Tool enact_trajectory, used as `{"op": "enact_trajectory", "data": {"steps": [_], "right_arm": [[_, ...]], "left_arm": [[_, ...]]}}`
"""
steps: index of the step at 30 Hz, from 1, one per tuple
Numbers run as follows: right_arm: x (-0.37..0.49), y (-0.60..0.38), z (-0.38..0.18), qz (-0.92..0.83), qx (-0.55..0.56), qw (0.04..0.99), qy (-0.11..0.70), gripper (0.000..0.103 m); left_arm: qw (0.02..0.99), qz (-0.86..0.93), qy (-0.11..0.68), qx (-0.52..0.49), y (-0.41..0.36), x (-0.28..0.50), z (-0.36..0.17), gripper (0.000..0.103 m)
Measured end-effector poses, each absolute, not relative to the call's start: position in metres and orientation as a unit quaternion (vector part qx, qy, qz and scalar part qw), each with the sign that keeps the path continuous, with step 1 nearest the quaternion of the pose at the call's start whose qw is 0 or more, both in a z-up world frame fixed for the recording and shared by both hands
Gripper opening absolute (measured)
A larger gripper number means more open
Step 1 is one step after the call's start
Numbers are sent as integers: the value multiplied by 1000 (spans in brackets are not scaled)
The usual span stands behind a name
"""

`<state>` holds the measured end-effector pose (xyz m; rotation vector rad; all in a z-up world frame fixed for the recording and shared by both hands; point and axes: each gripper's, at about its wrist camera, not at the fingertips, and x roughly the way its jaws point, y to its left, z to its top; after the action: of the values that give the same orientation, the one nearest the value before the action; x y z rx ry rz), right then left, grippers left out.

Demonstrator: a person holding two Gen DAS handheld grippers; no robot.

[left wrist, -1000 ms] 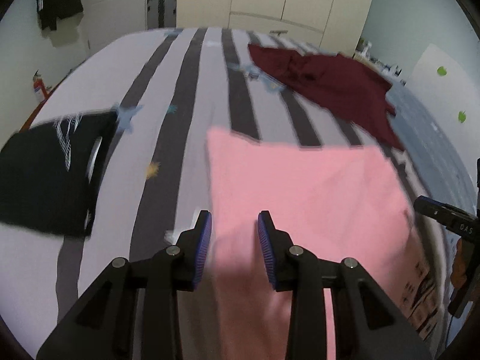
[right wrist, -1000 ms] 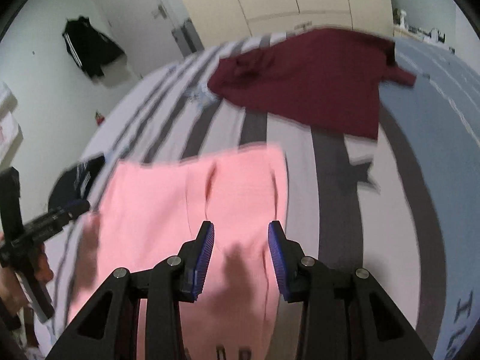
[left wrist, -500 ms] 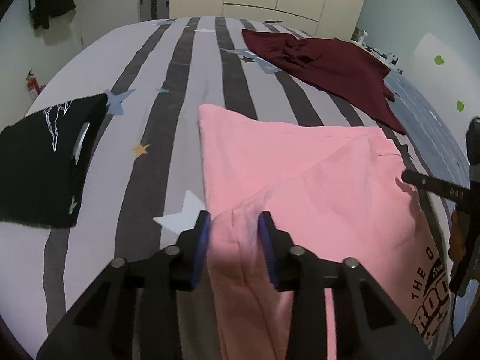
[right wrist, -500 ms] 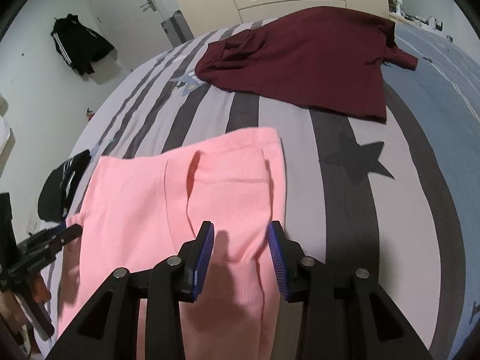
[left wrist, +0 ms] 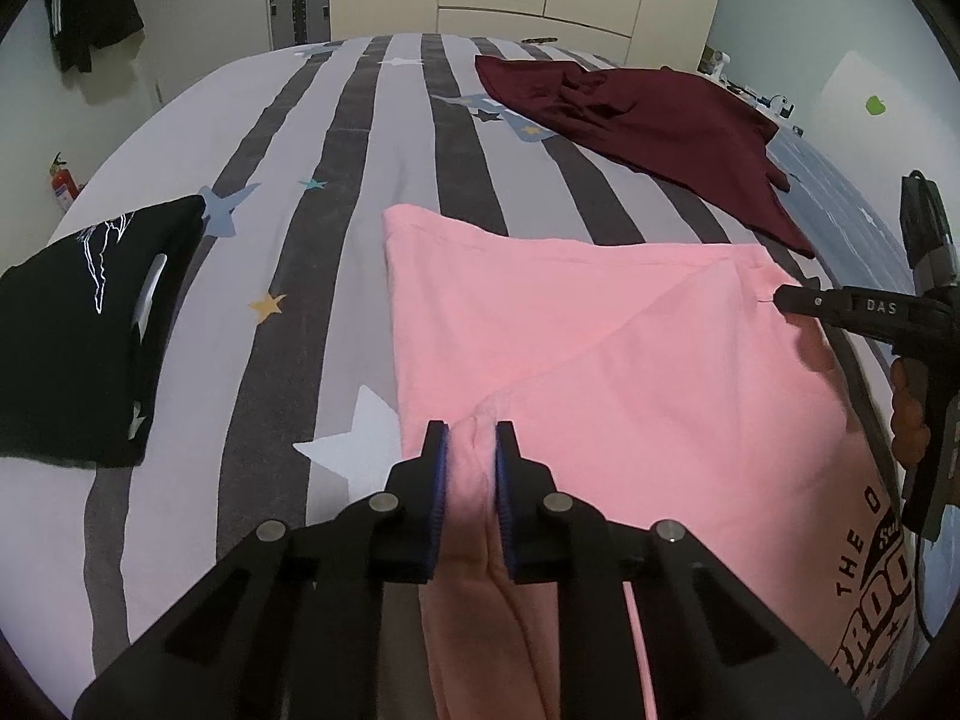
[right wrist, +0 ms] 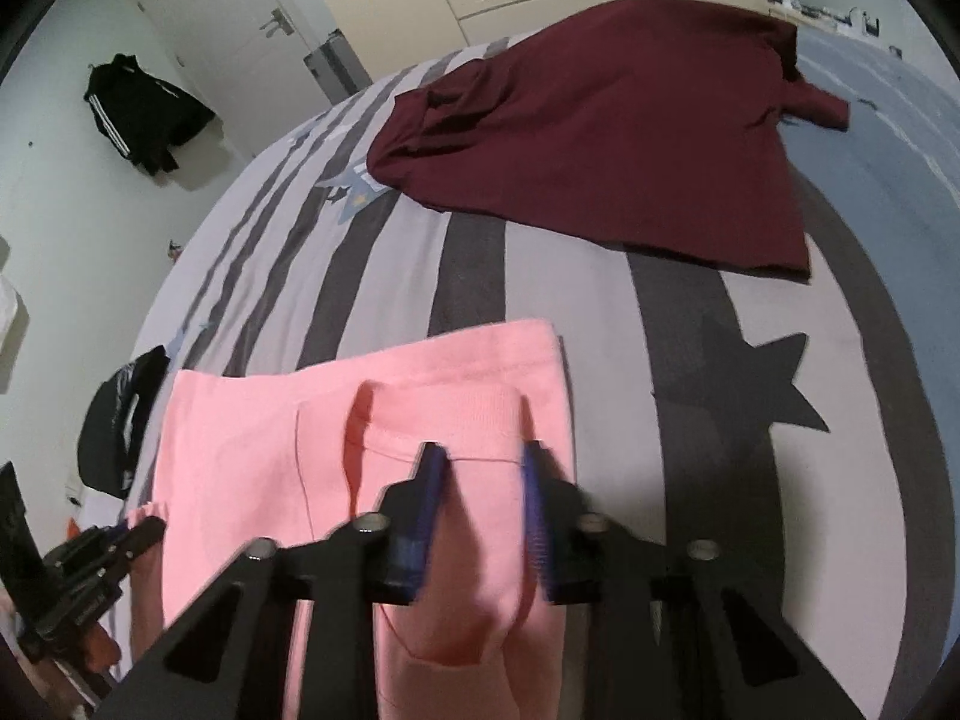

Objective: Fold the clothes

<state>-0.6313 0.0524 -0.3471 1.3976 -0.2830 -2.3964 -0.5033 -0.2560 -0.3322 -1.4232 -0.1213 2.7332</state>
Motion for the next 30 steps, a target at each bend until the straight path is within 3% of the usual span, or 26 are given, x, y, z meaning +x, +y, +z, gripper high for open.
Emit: {"op": "enact_trajectory", "data": {"steps": [3,13,18,23,30], "right_arm": [[-633,49,-344,-848,491,178,-87,6],[-649,51,-328,-857,475,176,-91,6],[-651,50,-338,-856,487,164,-61,15],[-619,60,-315,-876,454,159,-36,17],[-512,54,-304,-844,473,243,-66,17]], "left_arm": [[28,890,-41,-453,-255,-503,-324,11],[28,897,-56,-437,-258,-527,-311,11],[6,890,-59,-453,-265,-529,-324,17],[-16,902,-73,-425,-275,-506,-301,17],[40,895,-72,-439,-253,-446,-286,17]]}}
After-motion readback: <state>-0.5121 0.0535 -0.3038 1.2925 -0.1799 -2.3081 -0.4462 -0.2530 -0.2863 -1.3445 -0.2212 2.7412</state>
